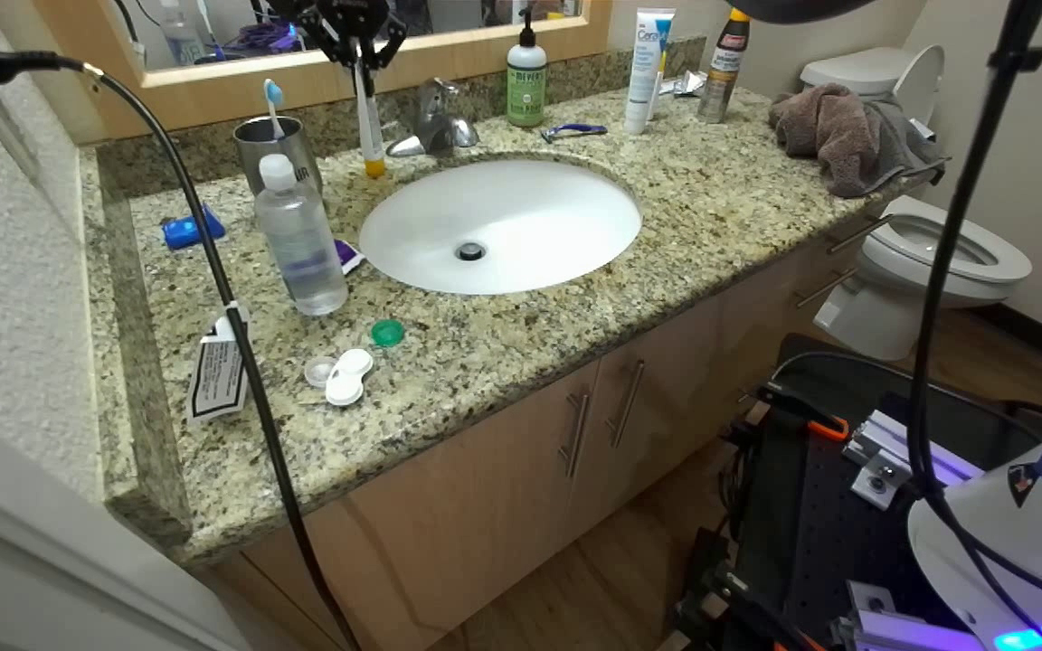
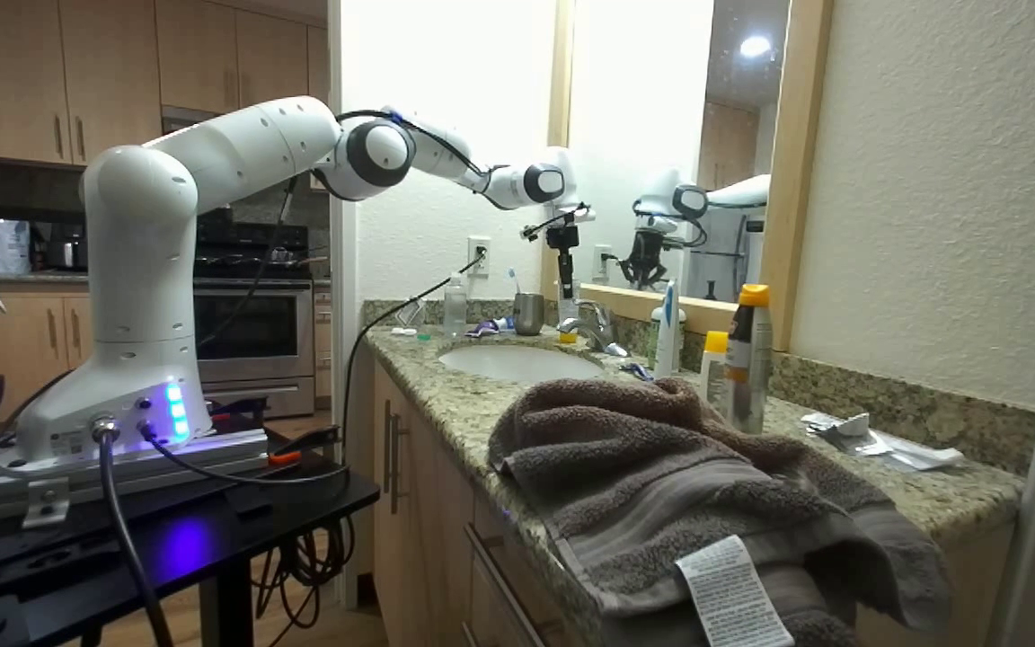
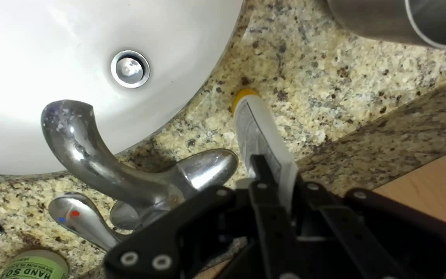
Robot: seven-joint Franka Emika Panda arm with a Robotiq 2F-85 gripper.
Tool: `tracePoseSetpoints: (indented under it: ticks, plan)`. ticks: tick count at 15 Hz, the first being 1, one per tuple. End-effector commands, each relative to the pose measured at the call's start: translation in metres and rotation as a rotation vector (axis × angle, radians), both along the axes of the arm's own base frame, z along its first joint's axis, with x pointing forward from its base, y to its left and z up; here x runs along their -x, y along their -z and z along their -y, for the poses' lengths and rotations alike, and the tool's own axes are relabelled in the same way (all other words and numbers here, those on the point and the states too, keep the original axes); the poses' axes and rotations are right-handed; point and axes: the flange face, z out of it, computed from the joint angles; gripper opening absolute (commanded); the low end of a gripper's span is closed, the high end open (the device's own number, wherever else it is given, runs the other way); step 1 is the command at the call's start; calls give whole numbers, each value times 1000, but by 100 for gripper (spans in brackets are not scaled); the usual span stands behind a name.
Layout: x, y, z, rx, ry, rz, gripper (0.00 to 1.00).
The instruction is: Move the object with yellow lid to the left
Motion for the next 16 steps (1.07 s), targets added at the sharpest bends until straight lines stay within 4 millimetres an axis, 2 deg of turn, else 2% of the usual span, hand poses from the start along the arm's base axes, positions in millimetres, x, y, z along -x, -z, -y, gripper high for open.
tracePoseSetpoints:
  ticks: [1,6,8,9,14,15,16]
  plan:
    - [0,2,4,13,29,-12,46]
    - [-1,-2,4,5,33,-4,81]
    - [-2,-18,0,5,23,25,95]
    - [-2,-35,-2,5,19,48,99]
    - [6,-125,-19,23,-10,149,100]
    - [-2,-98,-13,32,-2,156,100]
    - [1,-116,-17,32,-5,167,100]
